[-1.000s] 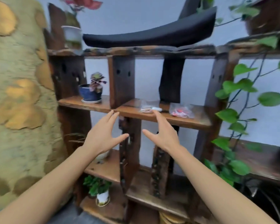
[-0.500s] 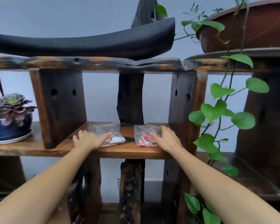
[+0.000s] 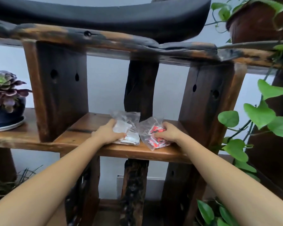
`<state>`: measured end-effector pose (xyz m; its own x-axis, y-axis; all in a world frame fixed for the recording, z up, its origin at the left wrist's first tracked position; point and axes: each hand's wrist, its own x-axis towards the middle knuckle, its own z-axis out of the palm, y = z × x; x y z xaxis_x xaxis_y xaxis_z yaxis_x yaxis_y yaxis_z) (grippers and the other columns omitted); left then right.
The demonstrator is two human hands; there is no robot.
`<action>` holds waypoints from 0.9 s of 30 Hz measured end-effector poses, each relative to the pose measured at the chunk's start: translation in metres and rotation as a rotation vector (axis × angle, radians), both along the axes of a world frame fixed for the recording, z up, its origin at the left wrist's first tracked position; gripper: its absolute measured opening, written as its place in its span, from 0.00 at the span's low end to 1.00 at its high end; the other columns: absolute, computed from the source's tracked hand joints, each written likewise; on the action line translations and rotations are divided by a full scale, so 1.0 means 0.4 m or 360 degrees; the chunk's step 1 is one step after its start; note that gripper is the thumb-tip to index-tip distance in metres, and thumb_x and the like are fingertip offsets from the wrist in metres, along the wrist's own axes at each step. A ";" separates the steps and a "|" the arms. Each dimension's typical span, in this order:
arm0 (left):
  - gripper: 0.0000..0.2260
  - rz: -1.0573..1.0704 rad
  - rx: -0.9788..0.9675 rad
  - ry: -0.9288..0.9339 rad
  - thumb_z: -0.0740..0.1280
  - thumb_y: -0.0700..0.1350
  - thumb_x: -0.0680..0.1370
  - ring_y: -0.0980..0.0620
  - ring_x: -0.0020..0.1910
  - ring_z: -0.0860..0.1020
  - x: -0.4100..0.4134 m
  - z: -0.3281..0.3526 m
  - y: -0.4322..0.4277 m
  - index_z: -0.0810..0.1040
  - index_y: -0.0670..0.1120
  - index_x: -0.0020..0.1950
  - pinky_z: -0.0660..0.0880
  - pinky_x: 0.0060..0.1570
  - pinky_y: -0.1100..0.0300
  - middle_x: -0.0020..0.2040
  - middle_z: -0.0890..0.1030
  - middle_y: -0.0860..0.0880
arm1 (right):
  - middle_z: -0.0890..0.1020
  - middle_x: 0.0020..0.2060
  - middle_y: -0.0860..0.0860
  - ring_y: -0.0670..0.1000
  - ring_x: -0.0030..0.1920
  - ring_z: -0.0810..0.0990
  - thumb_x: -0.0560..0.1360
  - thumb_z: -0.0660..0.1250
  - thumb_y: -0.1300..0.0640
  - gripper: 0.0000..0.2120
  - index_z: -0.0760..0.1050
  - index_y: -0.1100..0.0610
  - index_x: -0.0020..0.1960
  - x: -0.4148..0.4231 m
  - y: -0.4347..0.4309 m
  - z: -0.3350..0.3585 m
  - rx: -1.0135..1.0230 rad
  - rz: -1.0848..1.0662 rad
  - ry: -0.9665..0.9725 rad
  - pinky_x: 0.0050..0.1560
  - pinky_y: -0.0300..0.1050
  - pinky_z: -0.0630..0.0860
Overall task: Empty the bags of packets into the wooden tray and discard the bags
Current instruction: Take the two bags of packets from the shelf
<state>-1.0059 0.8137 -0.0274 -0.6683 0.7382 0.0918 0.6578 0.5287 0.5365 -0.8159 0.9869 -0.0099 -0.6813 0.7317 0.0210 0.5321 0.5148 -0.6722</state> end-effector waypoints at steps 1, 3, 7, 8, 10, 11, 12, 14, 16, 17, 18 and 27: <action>0.35 -0.0016 0.0167 -0.0006 0.68 0.59 0.69 0.39 0.64 0.73 0.016 -0.003 -0.003 0.60 0.52 0.72 0.69 0.63 0.45 0.69 0.73 0.43 | 0.80 0.56 0.54 0.53 0.54 0.80 0.69 0.75 0.52 0.25 0.70 0.56 0.62 -0.002 -0.014 0.001 -0.0011 0.0006 0.0088 0.59 0.50 0.77; 0.33 -0.0030 0.0483 -0.0003 0.72 0.52 0.69 0.40 0.63 0.74 0.052 -0.006 -0.015 0.62 0.51 0.70 0.71 0.60 0.48 0.67 0.74 0.45 | 0.81 0.55 0.55 0.55 0.54 0.81 0.68 0.76 0.58 0.23 0.71 0.56 0.60 0.000 -0.042 -0.001 -0.0058 0.0014 0.0307 0.58 0.53 0.78; 0.34 -0.0028 0.0958 -0.0245 0.75 0.42 0.68 0.44 0.65 0.71 0.109 0.007 -0.068 0.63 0.48 0.69 0.68 0.63 0.53 0.68 0.71 0.46 | 0.82 0.52 0.59 0.53 0.46 0.84 0.70 0.74 0.65 0.18 0.71 0.58 0.55 0.029 -0.116 -0.011 -0.0443 0.0045 0.0858 0.42 0.43 0.82; 0.33 -0.0013 0.1012 -0.0319 0.75 0.41 0.68 0.45 0.65 0.71 0.120 0.013 -0.092 0.64 0.47 0.70 0.69 0.65 0.52 0.68 0.71 0.45 | 0.82 0.52 0.58 0.53 0.46 0.84 0.71 0.73 0.65 0.18 0.71 0.59 0.57 0.038 -0.138 -0.016 -0.0523 0.0044 0.0943 0.41 0.43 0.82; 0.30 0.0025 0.1083 -0.0458 0.74 0.40 0.70 0.46 0.63 0.74 0.138 0.024 -0.152 0.66 0.45 0.69 0.72 0.63 0.50 0.66 0.74 0.45 | 0.82 0.51 0.56 0.53 0.46 0.84 0.72 0.72 0.65 0.19 0.71 0.60 0.60 0.056 -0.185 -0.025 -0.0680 0.0076 0.1071 0.40 0.45 0.82; 0.27 0.0027 0.1120 -0.0536 0.74 0.40 0.70 0.47 0.60 0.76 0.145 0.027 -0.190 0.69 0.45 0.68 0.74 0.60 0.51 0.63 0.77 0.45 | 0.83 0.51 0.56 0.52 0.45 0.85 0.73 0.71 0.65 0.17 0.72 0.59 0.60 0.064 -0.211 -0.031 -0.0782 0.0118 0.1142 0.40 0.45 0.82; 0.24 0.0011 0.1167 -0.0620 0.73 0.40 0.71 0.48 0.57 0.79 0.152 0.027 -0.232 0.72 0.45 0.65 0.76 0.57 0.53 0.60 0.79 0.45 | 0.83 0.50 0.56 0.52 0.44 0.85 0.73 0.70 0.65 0.16 0.74 0.58 0.59 0.071 -0.237 -0.037 -0.0891 0.0173 0.1210 0.39 0.45 0.83; 0.17 -0.0013 0.1238 -0.0705 0.72 0.38 0.72 0.47 0.53 0.82 0.169 0.027 -0.324 0.77 0.48 0.59 0.78 0.52 0.54 0.54 0.83 0.46 | 0.85 0.50 0.55 0.52 0.44 0.86 0.74 0.69 0.64 0.13 0.76 0.55 0.57 0.081 -0.295 -0.046 -0.1071 0.0308 0.1282 0.40 0.45 0.83; 0.15 0.0047 0.1254 -0.0633 0.71 0.36 0.72 0.45 0.53 0.82 0.190 0.023 -0.422 0.79 0.51 0.55 0.78 0.48 0.58 0.50 0.84 0.48 | 0.85 0.51 0.56 0.54 0.46 0.85 0.74 0.69 0.65 0.14 0.76 0.56 0.59 0.082 -0.361 -0.051 -0.1167 0.0465 0.1276 0.46 0.49 0.83; 0.17 0.0100 0.1256 -0.0589 0.71 0.35 0.71 0.44 0.55 0.81 0.203 0.020 -0.471 0.78 0.50 0.57 0.78 0.49 0.57 0.52 0.84 0.47 | 0.84 0.51 0.56 0.54 0.47 0.85 0.74 0.68 0.65 0.15 0.75 0.57 0.60 0.079 -0.398 -0.052 -0.1177 0.0548 0.1260 0.48 0.50 0.82; 0.19 0.0155 0.1247 -0.0555 0.71 0.34 0.71 0.42 0.56 0.80 0.218 0.017 -0.521 0.77 0.47 0.60 0.77 0.54 0.53 0.54 0.83 0.44 | 0.84 0.50 0.56 0.54 0.46 0.84 0.74 0.68 0.67 0.16 0.74 0.58 0.61 0.076 -0.438 -0.052 -0.1173 0.0623 0.1239 0.48 0.50 0.82; 0.21 0.0829 0.1249 -0.0454 0.70 0.33 0.73 0.42 0.53 0.79 0.457 -0.127 -1.044 0.73 0.42 0.65 0.76 0.56 0.40 0.59 0.79 0.37 | 0.82 0.44 0.54 0.51 0.37 0.83 0.74 0.65 0.71 0.17 0.73 0.55 0.59 0.077 -0.863 -0.153 -0.1629 0.1198 0.0823 0.33 0.45 0.81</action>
<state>-0.8231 0.3960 -0.0780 -0.9660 0.1437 0.2147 0.2348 0.1416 0.9617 -0.7853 0.6415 -0.0711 -0.9969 0.0340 0.0709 -0.0776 -0.2766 -0.9579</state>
